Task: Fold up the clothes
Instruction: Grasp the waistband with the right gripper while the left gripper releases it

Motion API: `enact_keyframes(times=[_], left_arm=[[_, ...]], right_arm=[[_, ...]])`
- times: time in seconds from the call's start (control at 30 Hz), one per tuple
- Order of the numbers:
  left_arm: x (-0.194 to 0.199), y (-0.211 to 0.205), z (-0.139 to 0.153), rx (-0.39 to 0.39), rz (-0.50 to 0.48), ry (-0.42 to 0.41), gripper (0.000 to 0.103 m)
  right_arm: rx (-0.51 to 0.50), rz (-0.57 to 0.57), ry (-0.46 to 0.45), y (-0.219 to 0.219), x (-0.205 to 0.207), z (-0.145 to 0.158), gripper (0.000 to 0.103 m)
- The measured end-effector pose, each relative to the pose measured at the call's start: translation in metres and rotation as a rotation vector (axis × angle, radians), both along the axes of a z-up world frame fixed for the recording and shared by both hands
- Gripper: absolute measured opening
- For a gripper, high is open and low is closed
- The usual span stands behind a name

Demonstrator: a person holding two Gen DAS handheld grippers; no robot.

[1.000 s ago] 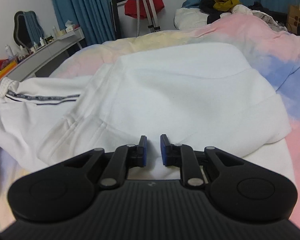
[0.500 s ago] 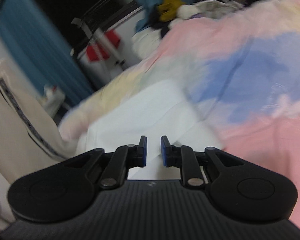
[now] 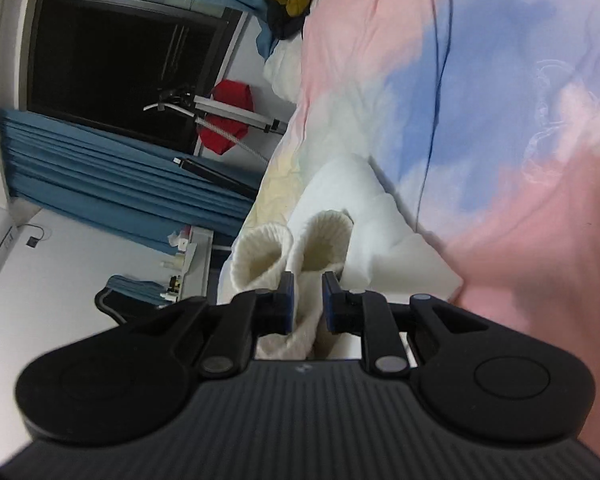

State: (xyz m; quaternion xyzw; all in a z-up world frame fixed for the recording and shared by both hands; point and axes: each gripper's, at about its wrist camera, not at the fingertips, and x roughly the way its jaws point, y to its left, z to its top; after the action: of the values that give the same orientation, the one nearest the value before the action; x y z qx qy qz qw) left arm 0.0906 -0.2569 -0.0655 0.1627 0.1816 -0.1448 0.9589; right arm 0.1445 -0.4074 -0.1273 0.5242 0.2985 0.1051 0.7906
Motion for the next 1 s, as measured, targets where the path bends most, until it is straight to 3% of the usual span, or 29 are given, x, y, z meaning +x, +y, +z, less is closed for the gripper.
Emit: enact_keyframes(times=[0.17,0.3,0.43,0.6,0.7,0.77,0.83,1.0], left_arm=[[0.013,0.058,-0.01,0.062,-0.045,0.049,0.056],[0.01,0.083,-0.017,0.095,-0.054,0.043,0.061],[0.007,0.104,-0.026,0.088,-0.054,0.033,0.061],[-0.022,0.107,-0.028,0.057,-0.059,0.036,0.061],[-0.024,0.115,-0.029,-0.017,-0.077,0.069,0.061],[-0.018,0.122,-0.031,-0.065,-0.088,0.091,0.056],[-0.013,0.122,-0.03,-0.056,-0.106,0.08,0.049],[0.004,0.123,-0.019,-0.115,-0.128,0.098,0.04]], right_arm=[[-0.029,0.064,-0.042,0.008,0.019,0.01,0.02],[-0.106,0.11,-0.021,0.017,0.033,0.013,0.033],[-0.138,0.144,0.011,0.022,0.045,0.011,0.045],[-0.167,0.198,0.0,0.024,0.056,0.01,0.046],[-0.198,0.221,-0.039,0.035,0.071,0.008,0.045],[-0.229,0.231,-0.044,0.047,0.08,0.005,0.041],[-0.275,0.243,-0.032,0.061,0.087,0.0,0.027],[-0.232,0.182,-0.129,0.055,0.09,0.012,0.018]])
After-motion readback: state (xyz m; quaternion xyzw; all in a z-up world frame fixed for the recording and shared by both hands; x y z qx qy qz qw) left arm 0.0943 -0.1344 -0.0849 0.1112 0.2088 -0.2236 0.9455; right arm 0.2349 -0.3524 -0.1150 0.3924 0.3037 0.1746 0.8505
